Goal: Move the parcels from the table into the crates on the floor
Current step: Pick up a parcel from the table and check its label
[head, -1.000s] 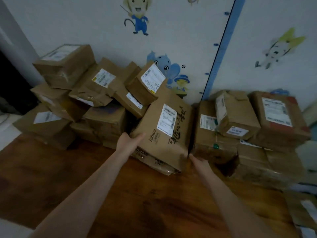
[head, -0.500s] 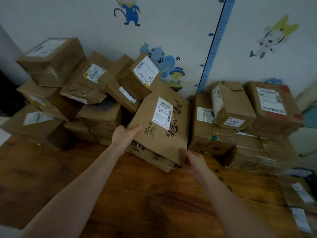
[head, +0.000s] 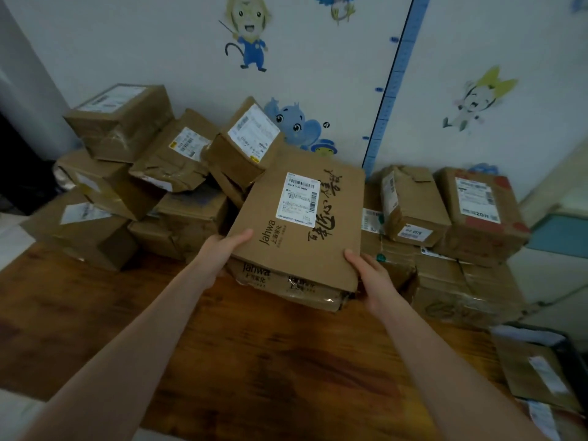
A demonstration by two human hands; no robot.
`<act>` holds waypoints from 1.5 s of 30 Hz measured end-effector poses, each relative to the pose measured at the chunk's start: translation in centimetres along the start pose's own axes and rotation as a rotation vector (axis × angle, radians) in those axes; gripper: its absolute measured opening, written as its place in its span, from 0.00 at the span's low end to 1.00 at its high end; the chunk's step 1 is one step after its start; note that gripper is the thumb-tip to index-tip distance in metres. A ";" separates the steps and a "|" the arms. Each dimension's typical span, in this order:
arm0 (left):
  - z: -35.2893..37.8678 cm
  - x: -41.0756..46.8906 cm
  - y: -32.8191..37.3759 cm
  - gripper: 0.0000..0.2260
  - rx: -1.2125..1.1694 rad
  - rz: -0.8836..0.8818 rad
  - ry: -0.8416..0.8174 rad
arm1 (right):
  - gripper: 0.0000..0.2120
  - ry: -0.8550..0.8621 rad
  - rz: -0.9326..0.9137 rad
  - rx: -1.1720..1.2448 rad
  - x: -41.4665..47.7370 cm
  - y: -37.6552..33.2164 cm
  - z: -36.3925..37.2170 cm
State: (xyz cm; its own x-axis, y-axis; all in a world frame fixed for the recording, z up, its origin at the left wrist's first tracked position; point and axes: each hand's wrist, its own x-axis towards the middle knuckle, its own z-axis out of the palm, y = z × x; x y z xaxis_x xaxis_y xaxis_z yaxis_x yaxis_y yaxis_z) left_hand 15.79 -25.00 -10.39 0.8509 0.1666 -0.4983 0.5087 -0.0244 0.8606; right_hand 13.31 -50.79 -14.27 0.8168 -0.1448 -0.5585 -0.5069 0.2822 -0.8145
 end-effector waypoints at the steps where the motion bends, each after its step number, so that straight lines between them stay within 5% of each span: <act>1: 0.1 -0.4 0.0 0.29 0.000 -0.011 -0.036 | 0.29 0.005 -0.025 -0.018 -0.5 -0.5 -0.6; 6: 0.0 -1.5 1.1 0.42 0.020 -0.061 -0.238 | 0.28 0.044 -0.102 -0.071 -1.8 -1.7 -3.2; 16: 4.3 -3.0 2.0 0.24 0.050 0.094 -0.326 | 0.31 0.030 -0.123 -0.080 -4.1 -4.9 -6.4; 23: 4.7 -3.9 3.6 0.40 0.038 0.127 -0.386 | 0.43 0.018 -0.164 -0.205 -5.2 -6.2 -6.9; 29: 5.2 -4.4 5.1 0.25 -0.025 0.211 -0.310 | 0.53 -0.039 -0.190 -0.234 -5.7 -7.2 -6.5; 31: 5.1 -4.7 5.1 0.28 0.000 0.211 -0.335 | 0.54 -0.042 -0.217 -0.205 -5.9 -8.3 -6.3; 37: 5.1 -5.5 6.9 0.18 -0.048 0.293 -0.382 | 0.47 -0.003 -0.324 -0.199 -6.6 -9.1 -6.6; 41: 5.6 -6.2 7.9 0.09 -0.080 0.364 -0.336 | 0.52 -0.058 -0.298 -0.244 -7.5 -9.6 -6.7; 45: 6.0 -7.0 8.4 0.06 -0.059 0.423 -0.375 | 0.44 -0.011 -0.451 -0.189 -8.4 -11.4 -6.2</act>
State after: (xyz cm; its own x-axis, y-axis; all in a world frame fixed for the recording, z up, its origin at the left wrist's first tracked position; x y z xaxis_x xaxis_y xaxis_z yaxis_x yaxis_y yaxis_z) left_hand 14.92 -32.30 -0.33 0.9728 -0.2073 -0.1033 0.1147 0.0438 0.9924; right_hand 10.46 -58.67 -1.29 0.9688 -0.2026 -0.1430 -0.1425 0.0169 -0.9896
